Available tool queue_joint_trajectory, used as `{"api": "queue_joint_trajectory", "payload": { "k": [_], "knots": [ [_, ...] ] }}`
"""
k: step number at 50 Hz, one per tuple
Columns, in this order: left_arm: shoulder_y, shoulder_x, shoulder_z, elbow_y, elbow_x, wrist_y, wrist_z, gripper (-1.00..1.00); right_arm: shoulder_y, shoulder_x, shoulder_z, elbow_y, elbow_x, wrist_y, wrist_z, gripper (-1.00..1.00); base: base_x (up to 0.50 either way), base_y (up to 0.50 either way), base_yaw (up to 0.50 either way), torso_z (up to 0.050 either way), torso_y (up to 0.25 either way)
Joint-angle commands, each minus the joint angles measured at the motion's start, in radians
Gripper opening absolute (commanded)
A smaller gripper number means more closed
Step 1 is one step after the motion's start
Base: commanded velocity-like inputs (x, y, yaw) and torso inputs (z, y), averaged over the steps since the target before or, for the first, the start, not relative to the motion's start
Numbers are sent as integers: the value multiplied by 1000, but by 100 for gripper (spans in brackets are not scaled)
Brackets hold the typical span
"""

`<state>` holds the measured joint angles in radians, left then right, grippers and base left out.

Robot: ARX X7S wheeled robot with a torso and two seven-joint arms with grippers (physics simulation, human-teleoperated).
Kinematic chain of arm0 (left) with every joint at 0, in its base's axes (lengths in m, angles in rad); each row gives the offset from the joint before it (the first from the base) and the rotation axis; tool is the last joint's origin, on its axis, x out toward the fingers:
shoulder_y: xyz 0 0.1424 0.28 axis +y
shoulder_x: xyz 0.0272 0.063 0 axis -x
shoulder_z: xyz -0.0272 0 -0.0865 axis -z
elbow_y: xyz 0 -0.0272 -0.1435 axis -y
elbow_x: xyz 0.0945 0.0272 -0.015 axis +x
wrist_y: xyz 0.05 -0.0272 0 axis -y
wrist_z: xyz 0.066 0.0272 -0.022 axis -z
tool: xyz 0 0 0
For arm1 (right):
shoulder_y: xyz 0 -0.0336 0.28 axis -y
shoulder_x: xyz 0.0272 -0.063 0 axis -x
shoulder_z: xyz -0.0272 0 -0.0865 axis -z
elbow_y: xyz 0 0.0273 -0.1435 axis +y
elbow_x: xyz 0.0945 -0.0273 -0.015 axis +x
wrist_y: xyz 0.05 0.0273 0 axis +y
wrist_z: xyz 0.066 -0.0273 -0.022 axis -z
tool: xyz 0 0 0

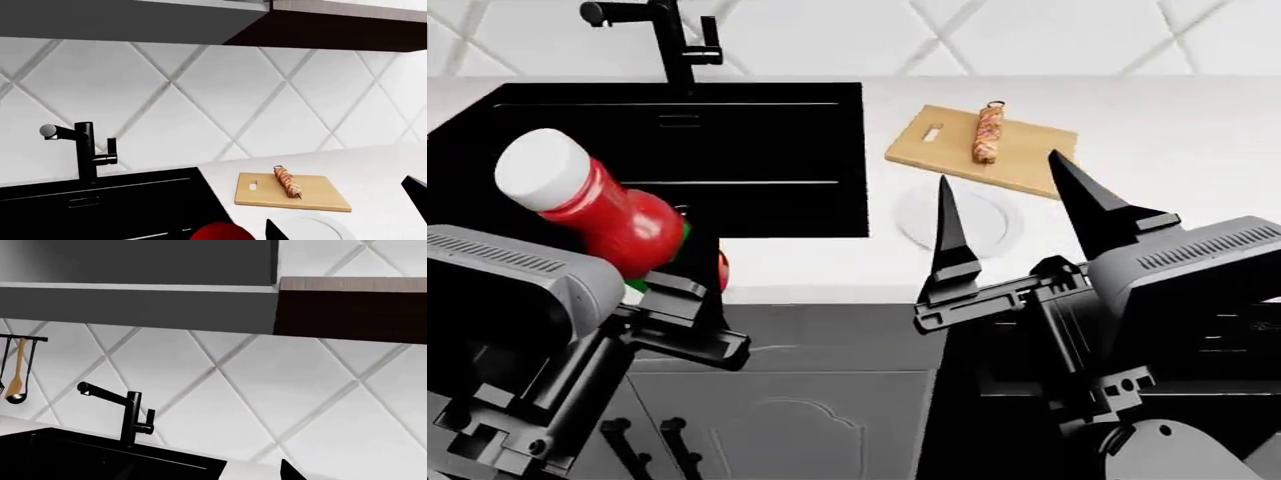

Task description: Pick the skewer from the plate and place it on the cutting board. Then pick the condiment bottle from the cabinet and place it next to the cutting board.

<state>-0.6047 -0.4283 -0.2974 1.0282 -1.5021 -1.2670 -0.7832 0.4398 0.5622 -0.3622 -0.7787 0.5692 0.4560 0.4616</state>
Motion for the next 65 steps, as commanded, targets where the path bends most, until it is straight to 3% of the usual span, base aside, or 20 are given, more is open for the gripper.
{"api": "queue_joint_trajectory", "payload": {
  "k": [1, 65],
  "knots": [
    [1, -11, 1, -3, -9, 25, -8, -100, -1, 2, -1, -1, 2, -5, -1, 100, 29, -500, 0, 0, 0],
    [55, -52, 66, 1, 58, 110, 26, -100, -6, 18, -11, -5, -1, -8, 14, 100, 68, -500, 0, 0, 0]
  ]
}}
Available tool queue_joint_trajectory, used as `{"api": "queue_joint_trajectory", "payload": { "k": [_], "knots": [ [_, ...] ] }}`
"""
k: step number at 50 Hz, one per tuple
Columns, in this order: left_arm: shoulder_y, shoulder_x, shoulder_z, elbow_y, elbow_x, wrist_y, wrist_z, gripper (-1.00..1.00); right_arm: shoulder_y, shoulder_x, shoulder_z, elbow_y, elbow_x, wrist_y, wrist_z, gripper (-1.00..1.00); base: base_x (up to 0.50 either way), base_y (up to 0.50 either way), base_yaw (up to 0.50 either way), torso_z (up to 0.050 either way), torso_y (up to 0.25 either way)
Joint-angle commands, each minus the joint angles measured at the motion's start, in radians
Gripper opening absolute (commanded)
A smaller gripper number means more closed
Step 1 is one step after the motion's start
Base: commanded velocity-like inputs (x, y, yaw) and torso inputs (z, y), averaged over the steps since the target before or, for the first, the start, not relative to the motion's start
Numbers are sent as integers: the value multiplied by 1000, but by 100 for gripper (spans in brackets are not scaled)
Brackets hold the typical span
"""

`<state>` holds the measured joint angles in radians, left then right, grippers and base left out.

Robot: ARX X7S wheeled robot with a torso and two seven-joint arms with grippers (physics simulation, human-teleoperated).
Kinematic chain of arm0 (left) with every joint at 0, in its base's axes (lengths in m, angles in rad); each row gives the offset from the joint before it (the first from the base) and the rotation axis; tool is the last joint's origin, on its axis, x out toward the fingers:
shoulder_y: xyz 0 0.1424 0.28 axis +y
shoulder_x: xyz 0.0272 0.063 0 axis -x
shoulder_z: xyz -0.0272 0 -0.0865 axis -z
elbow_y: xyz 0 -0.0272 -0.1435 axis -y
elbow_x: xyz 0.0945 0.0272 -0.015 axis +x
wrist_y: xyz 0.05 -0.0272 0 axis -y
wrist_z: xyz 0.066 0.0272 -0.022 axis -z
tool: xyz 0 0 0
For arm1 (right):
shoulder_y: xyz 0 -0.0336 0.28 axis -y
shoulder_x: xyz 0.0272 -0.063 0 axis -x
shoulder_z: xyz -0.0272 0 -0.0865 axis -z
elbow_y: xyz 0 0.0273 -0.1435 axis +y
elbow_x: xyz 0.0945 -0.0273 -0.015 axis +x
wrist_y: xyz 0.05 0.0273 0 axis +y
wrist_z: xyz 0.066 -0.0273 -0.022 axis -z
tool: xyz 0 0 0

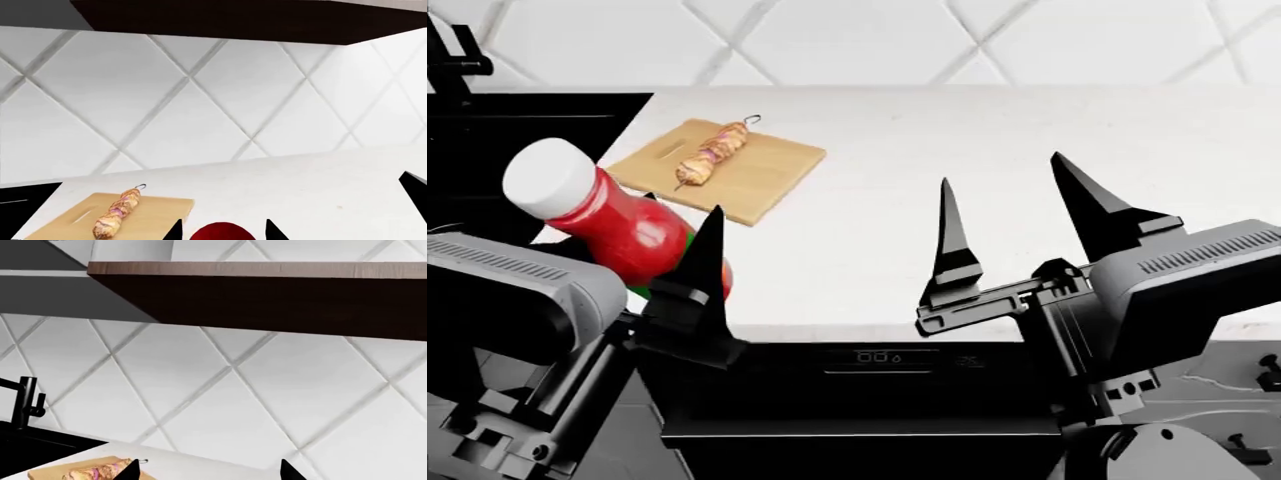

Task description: Pick the skewer from the plate and place it on the cutting board. Then pick the condiment bottle from the cabinet and place it next to the cutting board.

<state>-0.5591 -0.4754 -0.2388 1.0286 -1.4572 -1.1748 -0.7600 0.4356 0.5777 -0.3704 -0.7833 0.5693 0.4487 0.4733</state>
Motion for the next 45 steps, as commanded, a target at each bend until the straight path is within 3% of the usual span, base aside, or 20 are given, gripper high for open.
{"api": "queue_joint_trajectory", "payload": {
  "k": [1, 7, 12, 18, 24, 31, 45],
  "knots": [
    [11, -4, 8, 1, 18, 19, 5, -100, -2, 3, -3, -1, -1, 0, 3, 100, 71, -500, 0, 0, 0],
    [-56, -14, 53, -49, 23, -4, -1, -100, 45, 7, 0, 12, 29, 53, 6, 100, 76, -500, 0, 0, 0],
    [-245, -9, 139, -217, 10, -53, -14, -100, 188, 5, 32, 53, 141, 181, 14, 100, 0, -9, 0, 0, 0],
    [-409, 25, 253, -417, 111, -83, 56, -100, 351, -12, 25, 149, 196, 289, -5, 100, 0, 0, 0, 0, 2],
    [-493, 39, 340, -546, 246, -45, 157, -100, 406, -31, -9, 223, 186, 297, -49, 100, 0, 0, 0, 0, 0],
    [-532, 39, 452, -612, 381, 9, 241, -100, 404, -44, -19, 286, 152, 229, -102, 100, 56, -1, 0, 0, 0],
    [-502, 36, 486, -597, 388, 18, 249, -100, 369, -46, -32, 294, 130, 184, -119, 100, 479, -71, 0, 0, 1]
  ]
}}
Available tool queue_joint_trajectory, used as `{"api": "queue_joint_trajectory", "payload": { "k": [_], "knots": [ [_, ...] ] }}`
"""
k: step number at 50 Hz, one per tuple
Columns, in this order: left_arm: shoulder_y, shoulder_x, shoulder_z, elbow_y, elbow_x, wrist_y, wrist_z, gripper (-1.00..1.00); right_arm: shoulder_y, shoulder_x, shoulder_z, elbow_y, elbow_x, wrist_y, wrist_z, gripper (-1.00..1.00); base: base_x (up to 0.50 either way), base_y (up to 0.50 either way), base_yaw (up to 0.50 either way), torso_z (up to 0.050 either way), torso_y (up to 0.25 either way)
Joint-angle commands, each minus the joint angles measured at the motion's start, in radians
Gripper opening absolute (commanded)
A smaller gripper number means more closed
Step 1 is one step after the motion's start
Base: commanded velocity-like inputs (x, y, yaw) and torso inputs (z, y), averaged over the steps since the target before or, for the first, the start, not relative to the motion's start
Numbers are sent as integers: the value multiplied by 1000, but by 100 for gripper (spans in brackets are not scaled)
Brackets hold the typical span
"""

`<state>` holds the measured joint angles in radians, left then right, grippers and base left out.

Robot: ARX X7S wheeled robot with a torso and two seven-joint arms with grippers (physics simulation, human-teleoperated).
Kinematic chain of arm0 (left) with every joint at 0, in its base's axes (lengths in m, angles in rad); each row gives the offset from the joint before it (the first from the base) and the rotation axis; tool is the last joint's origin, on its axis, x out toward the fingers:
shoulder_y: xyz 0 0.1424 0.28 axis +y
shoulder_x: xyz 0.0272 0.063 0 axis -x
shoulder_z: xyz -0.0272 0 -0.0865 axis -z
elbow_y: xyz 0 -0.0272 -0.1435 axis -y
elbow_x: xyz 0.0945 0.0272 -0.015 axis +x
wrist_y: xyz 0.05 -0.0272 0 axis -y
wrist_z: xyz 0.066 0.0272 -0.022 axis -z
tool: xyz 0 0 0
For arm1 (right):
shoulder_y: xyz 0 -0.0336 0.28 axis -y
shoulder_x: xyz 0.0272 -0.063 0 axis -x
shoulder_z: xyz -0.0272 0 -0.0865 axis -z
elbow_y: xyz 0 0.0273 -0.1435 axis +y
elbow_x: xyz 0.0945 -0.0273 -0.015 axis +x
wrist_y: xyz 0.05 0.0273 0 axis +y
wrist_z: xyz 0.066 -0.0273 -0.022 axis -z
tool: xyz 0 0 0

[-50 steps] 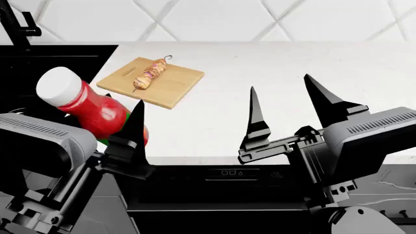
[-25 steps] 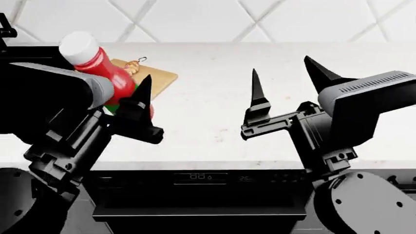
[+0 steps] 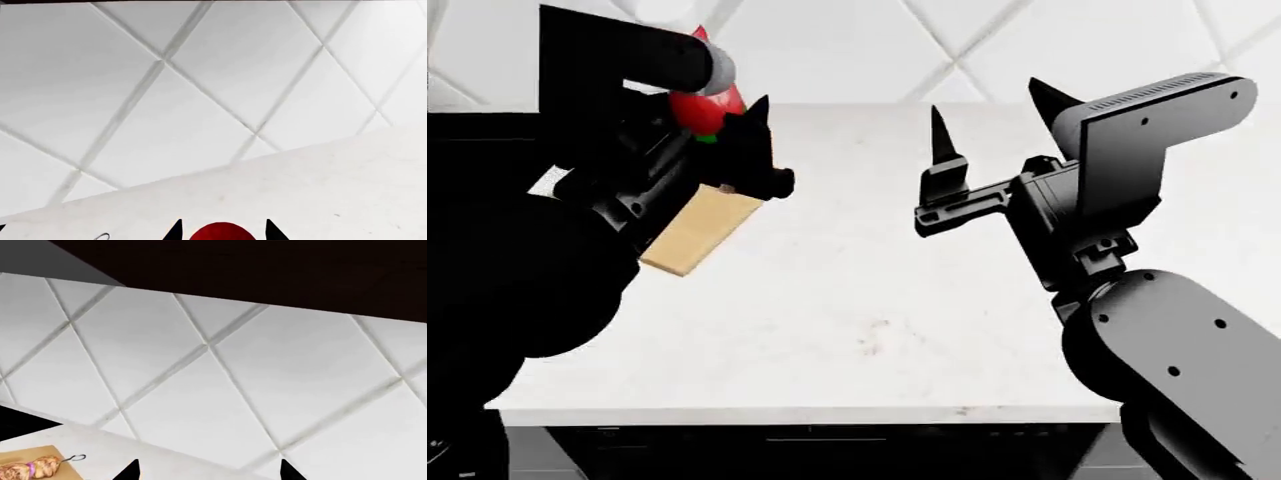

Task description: Pick the skewer from the plate and place it on the cutting board. Then pick the condiment bottle from the cabinet and place it next to the cutting board.

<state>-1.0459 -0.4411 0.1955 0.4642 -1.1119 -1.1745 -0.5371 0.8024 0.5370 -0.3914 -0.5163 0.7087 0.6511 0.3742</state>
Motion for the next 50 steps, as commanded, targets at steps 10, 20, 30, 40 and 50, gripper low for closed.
{"api": "queue_joint_trajectory", "payload": {
  "k": [10, 20, 30, 40, 50],
  "knots": [
    [46, -10, 65, -11, 35, 27, 28, -100, 0, -4, 1, 22, 3, 9, 17, 100, 378, -204, 0, 0, 2],
    [101, -28, 127, -45, 122, 86, 73, -100, 12, 5, -8, 14, -12, 26, 35, 100, 5, 0, 0, 0, 0],
    [101, -27, 187, -129, 196, 128, 117, -100, 17, 5, -11, 13, -11, 30, 37, 100, 0, 0, 0, 0, 1],
    [96, -22, 222, -215, 234, 159, 161, -100, 15, 4, -14, 19, -13, 25, 35, 100, 0, 0, 0, 0, 0],
    [103, -14, 242, -276, 246, 182, 200, -100, 9, 5, -16, 21, -14, 18, 34, 100, 0, 0, 0, 0, 1]
  ]
}}
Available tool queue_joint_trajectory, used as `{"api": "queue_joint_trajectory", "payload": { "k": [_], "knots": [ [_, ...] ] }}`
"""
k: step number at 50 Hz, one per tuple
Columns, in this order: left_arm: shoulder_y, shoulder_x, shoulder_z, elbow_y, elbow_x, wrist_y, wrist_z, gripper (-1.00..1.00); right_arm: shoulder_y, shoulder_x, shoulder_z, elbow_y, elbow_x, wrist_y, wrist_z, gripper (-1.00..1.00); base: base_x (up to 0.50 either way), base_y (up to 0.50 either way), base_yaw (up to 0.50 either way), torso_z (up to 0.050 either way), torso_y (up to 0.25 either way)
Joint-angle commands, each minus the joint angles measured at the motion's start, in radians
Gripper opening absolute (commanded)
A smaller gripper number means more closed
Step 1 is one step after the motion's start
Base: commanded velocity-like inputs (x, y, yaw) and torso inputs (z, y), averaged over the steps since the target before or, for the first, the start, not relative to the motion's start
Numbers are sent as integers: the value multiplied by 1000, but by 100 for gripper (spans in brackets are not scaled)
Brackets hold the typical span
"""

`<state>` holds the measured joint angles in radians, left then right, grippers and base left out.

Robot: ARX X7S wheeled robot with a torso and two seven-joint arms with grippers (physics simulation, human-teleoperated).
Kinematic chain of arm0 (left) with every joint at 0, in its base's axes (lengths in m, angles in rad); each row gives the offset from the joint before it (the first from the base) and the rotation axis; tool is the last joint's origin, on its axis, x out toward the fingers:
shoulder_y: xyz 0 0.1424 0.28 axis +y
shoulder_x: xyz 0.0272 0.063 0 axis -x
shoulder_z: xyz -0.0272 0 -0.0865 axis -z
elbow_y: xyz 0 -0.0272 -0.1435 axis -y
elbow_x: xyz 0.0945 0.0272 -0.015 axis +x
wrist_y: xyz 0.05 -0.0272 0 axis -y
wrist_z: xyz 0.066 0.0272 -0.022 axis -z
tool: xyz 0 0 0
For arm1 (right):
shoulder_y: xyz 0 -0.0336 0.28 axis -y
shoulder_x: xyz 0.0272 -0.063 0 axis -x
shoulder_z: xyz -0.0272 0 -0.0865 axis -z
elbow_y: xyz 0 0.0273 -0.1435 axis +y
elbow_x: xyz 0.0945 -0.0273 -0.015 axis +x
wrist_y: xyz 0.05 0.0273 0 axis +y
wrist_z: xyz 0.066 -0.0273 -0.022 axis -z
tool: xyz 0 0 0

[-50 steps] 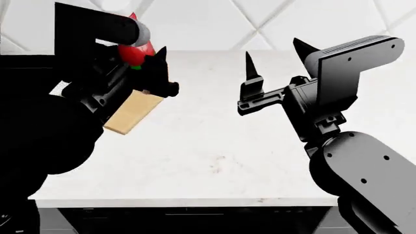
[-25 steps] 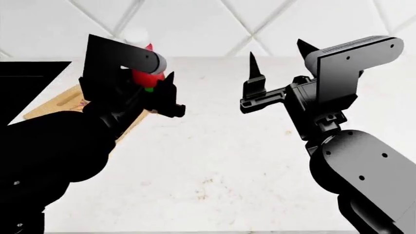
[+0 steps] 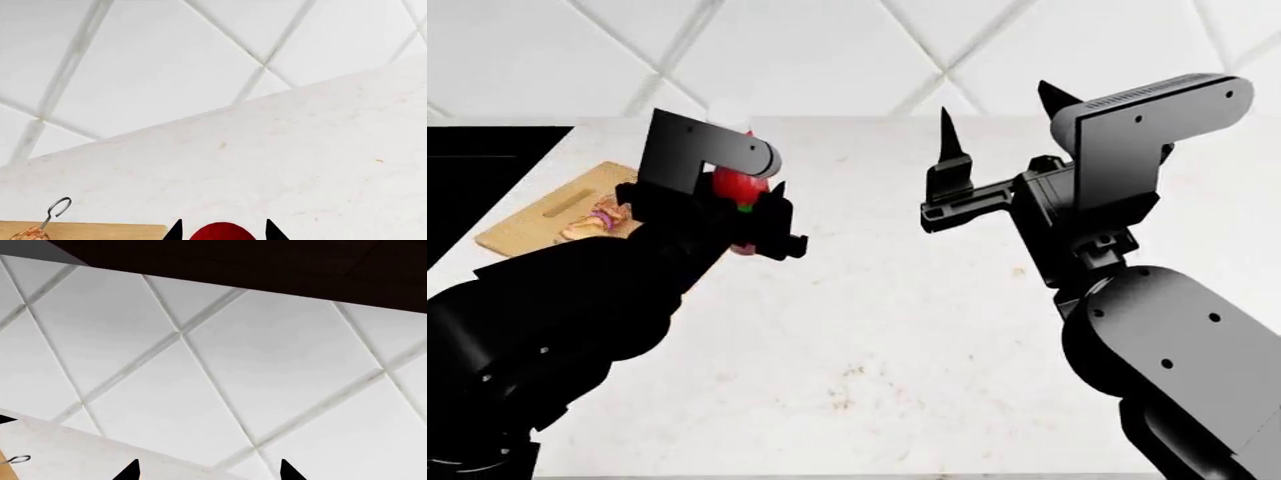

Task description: Pick the skewer from the plate and place it on the cutting board. Then pick the condiment bottle from the cabinet and place it next to the cutting board.

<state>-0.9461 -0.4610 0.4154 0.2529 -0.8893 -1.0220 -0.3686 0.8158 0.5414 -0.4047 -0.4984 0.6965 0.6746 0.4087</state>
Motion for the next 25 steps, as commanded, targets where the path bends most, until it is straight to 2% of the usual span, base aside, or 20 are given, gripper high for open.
{"api": "queue_joint_trajectory", "payload": {
  "k": [1, 11, 25],
  "knots": [
    [4, 7, 23, -67, 22, 29, 32, -100, -5, 0, -3, 3, -2, -6, -1, 100, 0, 0, 0, 0, 0],
    [-2, 9, 26, -104, 24, 24, 31, -100, -10, 0, -5, 8, -4, -13, -2, 100, 0, 0, 0, 0, 0],
    [-53, 26, 39, -273, 85, 69, 58, -100, -9, -1, -10, 12, -5, -13, -2, 100, 0, 0, 0, 0, 1]
  ]
}}
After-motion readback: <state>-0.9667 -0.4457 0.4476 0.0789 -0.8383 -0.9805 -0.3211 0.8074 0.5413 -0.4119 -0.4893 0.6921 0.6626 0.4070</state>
